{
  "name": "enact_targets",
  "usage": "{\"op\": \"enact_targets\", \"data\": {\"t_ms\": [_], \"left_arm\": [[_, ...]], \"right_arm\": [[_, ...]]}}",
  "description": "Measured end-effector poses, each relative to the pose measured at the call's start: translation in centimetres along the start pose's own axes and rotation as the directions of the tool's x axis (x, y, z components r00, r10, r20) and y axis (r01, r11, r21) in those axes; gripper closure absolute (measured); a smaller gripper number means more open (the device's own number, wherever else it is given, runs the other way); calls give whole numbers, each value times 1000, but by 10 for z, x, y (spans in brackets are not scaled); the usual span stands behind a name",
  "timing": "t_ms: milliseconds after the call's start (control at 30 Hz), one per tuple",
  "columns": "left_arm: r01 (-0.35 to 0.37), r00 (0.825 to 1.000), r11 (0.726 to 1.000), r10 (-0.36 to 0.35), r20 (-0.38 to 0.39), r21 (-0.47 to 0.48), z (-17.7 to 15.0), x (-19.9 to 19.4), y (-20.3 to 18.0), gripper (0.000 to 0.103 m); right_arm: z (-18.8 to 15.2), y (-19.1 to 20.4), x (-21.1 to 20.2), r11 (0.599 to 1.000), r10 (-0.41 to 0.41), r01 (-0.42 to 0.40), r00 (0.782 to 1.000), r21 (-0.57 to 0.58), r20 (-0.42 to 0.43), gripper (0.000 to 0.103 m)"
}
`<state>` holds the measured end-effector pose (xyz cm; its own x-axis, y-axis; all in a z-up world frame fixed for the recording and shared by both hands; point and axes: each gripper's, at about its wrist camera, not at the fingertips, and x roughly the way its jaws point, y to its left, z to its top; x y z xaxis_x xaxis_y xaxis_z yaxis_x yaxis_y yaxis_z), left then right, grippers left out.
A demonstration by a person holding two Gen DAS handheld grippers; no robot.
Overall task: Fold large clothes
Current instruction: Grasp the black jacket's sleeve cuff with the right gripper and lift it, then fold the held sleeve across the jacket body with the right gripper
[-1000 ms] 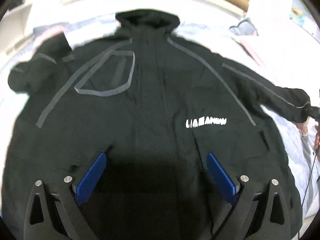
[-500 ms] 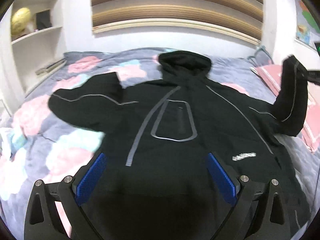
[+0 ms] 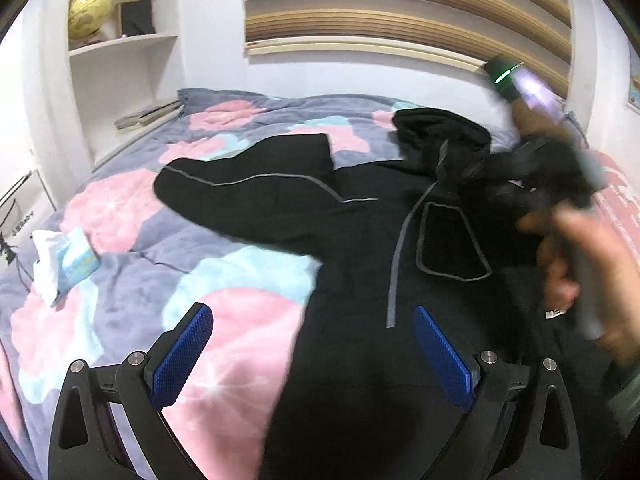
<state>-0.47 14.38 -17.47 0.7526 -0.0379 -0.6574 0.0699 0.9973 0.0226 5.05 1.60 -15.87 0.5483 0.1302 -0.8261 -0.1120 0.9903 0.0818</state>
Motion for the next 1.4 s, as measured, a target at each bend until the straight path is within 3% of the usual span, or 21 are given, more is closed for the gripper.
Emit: {"op": "enact_targets", "data": {"t_ms": [133,233,300,400,467,500,600,700,833,900,967,1000,1033,1100,1200,1233,1300,1400], "left_arm": [[-24,1000,1000,24,-11,7,-5,5,18,3],[2,1000,1000,-2,-21,23,-5,10,26,3],[42,999,999,-41,-35,31,0,16,28,3],[136,989,990,-134,-56,34,17,29,25,3],[229,971,973,-227,-68,24,32,40,21,3],[252,965,968,-250,-76,17,40,48,17,3],[332,939,943,-330,-101,4,64,78,0,3],[363,920,932,-360,-154,-12,79,125,-27,3],[360,909,933,-357,-216,-26,82,178,-56,4],[360,906,932,-358,-226,-32,83,197,-66,15],[357,902,934,-354,-246,-34,86,215,-75,50],[370,892,928,-367,-264,-40,88,222,-78,90],[382,884,923,-380,-273,-49,90,228,-79,89],[400,893,915,-401,-204,-51,97,219,-74,89],[486,863,859,-501,-66,-160,110,191,-35,89],[478,868,856,-495,-43,-195,112,187,-21,89],[441,881,872,-466,-85,-213,110,195,-8,88],[400,847,897,-440,-297,-188,85,236,-10,83]], "right_arm": [[-23,24,67,999,-25,22,993,-28,-113,82],[-33,33,85,997,-36,25,989,-74,-142,71],[-29,31,77,995,46,-59,989,-85,-140,50],[-23,9,43,984,168,-174,979,-43,-118,46],[-21,-19,8,978,205,-206,977,-12,-62,44],[-21,-35,-8,982,189,-189,982,-6,-27,42],[-30,-90,-42,1000,11,-12,999,7,46,38],[-49,-138,-42,991,-130,129,991,20,16,38],[-76,-185,-28,983,-157,161,986,93,-48,38],[-87,-196,-23,977,-176,182,983,109,-59,38],[-92,-203,-10,974,-176,185,981,133,-76,38],[-91,-207,-2,972,-174,186,981,145,-92,38],[-91,-206,2,970,-179,193,978,149,-105,38],[-87,-206,13,964,-209,225,970,140,-124,38],[-80,-209,5,961,-225,234,971,145,-81,38],[-79,-209,4,960,-226,235,971,151,-72,38],[-74,-211,11,958,-219,230,973,175,-77,38],[-74,-210,48,953,-218,246,962,178,-165,28]]}}
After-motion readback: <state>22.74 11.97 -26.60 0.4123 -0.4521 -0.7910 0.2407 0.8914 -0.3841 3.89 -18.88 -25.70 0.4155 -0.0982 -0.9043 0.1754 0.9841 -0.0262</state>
